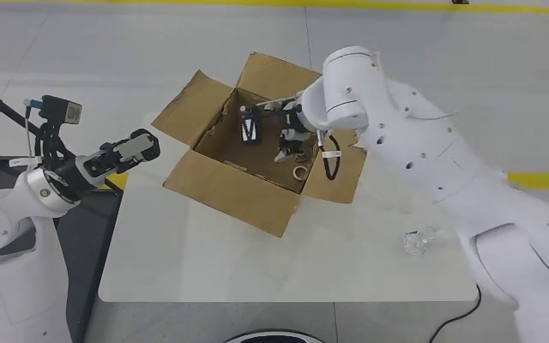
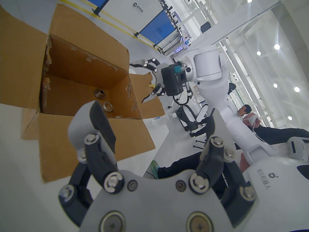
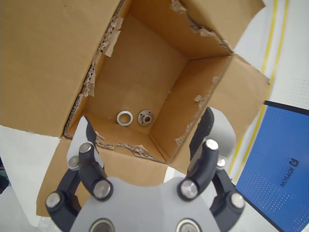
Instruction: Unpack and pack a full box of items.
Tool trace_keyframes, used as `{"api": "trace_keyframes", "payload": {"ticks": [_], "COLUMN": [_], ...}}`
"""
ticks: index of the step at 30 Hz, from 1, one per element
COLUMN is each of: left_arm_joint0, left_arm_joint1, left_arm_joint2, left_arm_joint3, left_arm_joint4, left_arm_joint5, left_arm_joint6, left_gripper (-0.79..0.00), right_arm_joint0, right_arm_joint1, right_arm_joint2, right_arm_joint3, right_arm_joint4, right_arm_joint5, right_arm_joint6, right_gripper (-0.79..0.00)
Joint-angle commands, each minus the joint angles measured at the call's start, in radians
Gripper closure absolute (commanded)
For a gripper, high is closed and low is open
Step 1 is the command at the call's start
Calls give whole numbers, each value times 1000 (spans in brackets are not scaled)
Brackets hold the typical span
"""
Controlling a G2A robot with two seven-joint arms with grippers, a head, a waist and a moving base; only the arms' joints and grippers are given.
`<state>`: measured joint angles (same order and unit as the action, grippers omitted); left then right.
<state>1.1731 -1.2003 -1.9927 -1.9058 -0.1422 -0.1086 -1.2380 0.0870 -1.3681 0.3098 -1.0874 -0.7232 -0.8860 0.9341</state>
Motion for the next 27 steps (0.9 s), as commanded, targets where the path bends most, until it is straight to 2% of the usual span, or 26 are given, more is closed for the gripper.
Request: {"api": "trace_keyframes", "payload": {"ticks": [1, 7, 12, 27], "left_arm_joint0": [0, 0, 0, 0], "left_arm_joint1": [0, 0, 0, 0], "left_arm_joint2": [0, 0, 0, 0], "left_arm_joint3": [0, 0, 0, 0], "left_arm_joint4": [0, 0, 0, 0], "left_arm_joint5": [0, 0, 0, 0], "left_arm_joint6": [0, 0, 0, 0], "left_gripper": [-785, -785, -785, -785], "right_arm_joint0": [2, 8, 8, -73], "right_arm_joint1": [-19, -63, -81, -72], "right_arm_joint2": [-32, -109, -140, -140], "right_arm_joint3": [28, 81, 120, 92], "right_arm_joint4": [11, 4, 17, -36], "right_arm_joint5": [-4, -7, 13, 58], "right_arm_joint6": [-4, -7, 12, 58], "right_gripper": [-785, -785, -785, -785]}}
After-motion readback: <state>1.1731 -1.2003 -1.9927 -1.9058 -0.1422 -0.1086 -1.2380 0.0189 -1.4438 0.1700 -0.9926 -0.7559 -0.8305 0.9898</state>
